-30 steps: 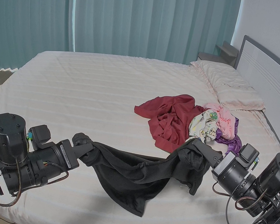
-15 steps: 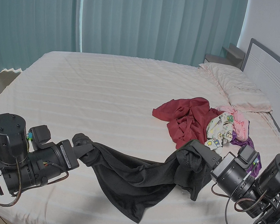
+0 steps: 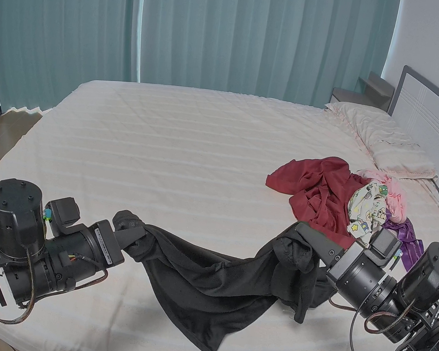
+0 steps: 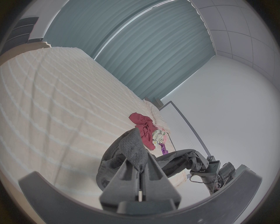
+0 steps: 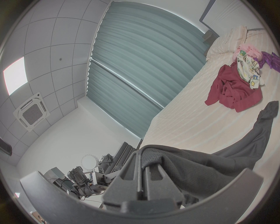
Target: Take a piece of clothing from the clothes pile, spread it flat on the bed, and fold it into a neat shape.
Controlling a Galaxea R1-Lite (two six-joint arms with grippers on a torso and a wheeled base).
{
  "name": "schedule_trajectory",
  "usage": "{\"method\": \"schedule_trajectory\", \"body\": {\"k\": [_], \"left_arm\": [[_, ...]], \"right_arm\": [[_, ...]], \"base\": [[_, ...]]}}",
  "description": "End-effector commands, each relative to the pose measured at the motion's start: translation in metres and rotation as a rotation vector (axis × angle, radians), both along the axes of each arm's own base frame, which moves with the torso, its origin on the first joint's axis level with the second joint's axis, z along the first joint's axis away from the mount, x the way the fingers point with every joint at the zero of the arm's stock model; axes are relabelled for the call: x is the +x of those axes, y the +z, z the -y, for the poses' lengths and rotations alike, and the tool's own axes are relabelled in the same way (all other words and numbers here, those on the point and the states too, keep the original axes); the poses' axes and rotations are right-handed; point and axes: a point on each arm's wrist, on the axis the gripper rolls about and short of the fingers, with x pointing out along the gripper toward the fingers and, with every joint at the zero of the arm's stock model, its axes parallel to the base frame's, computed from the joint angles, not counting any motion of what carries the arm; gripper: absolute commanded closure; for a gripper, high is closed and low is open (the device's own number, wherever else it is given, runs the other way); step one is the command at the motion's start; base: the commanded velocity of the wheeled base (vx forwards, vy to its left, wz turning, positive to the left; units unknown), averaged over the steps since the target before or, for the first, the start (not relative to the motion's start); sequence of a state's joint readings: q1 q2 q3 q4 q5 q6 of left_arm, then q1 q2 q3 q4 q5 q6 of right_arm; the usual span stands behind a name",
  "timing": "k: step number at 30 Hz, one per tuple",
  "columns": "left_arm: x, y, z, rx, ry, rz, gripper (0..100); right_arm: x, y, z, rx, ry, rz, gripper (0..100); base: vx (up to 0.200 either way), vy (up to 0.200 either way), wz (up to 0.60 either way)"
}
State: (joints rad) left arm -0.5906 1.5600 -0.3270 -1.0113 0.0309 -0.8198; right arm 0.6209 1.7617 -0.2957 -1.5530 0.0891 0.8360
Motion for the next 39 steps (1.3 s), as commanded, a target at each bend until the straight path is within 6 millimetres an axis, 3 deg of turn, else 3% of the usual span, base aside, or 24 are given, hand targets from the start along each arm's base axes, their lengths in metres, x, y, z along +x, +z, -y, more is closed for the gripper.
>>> {"method": "schedule_trajectory", "body": {"k": [1,10,18,25,30,32,37,39], "left_arm": [[0.0,-0.003,0.001,0.008,-0.003,-0.01,100],[-0.001,-0.003,0.001,0.007,-0.007,-0.013,100],[-0.005,0.0,0.003,-0.003,-0.03,0.0,100],[-0.021,0.029,-0.006,-0.078,-0.041,0.109,100],[-0.031,0.061,-0.014,-0.151,-0.031,0.225,100],[-0.031,0.077,-0.018,-0.179,-0.006,0.271,100],[-0.024,0.106,-0.023,-0.167,0.033,0.267,100],[-0.019,0.11,-0.022,-0.148,0.037,0.245,100]], "right_arm": [[0.001,-0.001,0.0,0.0,-0.001,0.0,100],[-0.001,-0.005,0.003,-0.025,-0.007,-0.006,100],[-0.014,-0.007,0.012,-0.168,-0.011,0.091,100],[-0.039,0.039,0.027,-0.06,0.006,0.278,100],[-0.05,0.093,0.036,0.051,-0.003,0.442,100],[-0.051,0.124,0.041,0.07,-0.022,0.475,100],[-0.033,0.178,0.044,0.035,-0.075,0.431,100],[-0.008,0.188,0.043,-0.002,-0.117,0.39,100]], "base": [[-0.2,0.0,0.0],[-0.2,0.0,0.0],[-0.2,0.0,0.0],[-0.2,0.0,0.0],[-0.04,0.0,0.0],[0.0,0.0,0.0],[0.0,0.0,0.0],[0.0,0.0,0.0]]}}
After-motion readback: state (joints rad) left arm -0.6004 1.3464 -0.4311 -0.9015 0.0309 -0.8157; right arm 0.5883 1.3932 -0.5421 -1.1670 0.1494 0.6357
